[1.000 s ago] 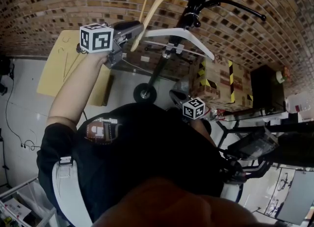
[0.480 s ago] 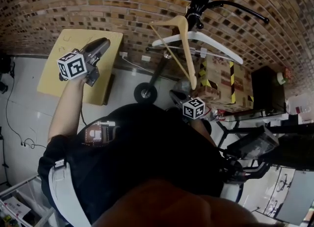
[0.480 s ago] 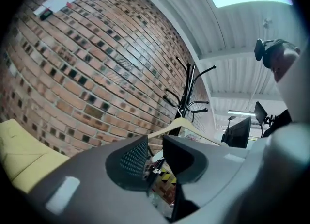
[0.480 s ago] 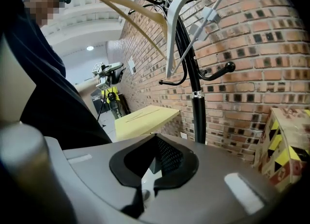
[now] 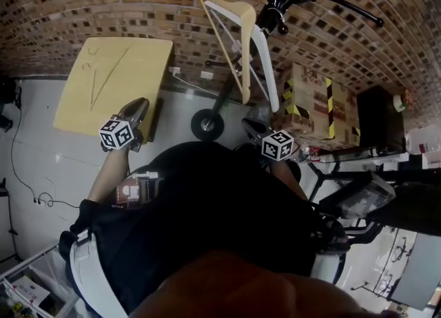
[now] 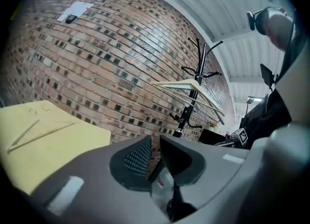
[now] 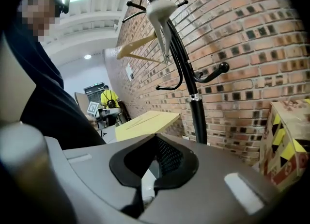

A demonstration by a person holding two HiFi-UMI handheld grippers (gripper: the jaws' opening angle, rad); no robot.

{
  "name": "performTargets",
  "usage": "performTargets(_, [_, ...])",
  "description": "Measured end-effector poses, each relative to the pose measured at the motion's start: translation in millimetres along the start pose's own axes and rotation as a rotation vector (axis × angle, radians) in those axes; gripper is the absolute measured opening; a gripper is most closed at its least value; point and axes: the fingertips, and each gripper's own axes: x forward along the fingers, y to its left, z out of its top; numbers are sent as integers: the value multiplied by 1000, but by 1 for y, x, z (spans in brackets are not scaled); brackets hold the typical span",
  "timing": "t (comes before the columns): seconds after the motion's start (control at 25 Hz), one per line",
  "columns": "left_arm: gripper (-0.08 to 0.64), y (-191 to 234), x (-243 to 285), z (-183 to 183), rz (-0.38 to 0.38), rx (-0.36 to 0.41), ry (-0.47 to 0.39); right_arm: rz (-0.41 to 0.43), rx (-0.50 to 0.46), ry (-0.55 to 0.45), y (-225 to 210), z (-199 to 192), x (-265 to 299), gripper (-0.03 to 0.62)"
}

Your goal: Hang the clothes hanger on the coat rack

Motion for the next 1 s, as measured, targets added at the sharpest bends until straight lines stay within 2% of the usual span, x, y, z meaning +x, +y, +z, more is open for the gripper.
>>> performTargets(0.12, [33, -14, 2, -22, -27, -7, 36, 5, 1, -15, 1, 7, -1, 14])
performTargets(0.24, [11, -32, 7, -28, -78, -21, 38, 15, 8, -33, 4, 12, -1, 14])
performTargets(0.6, [2, -66, 28, -10, -186, -5, 13, 52, 20, -67, 10, 23, 2, 12])
performTargets(1.0, [2, -76, 34, -8, -209, 17, 26, 34, 19, -74, 4, 20, -4, 12])
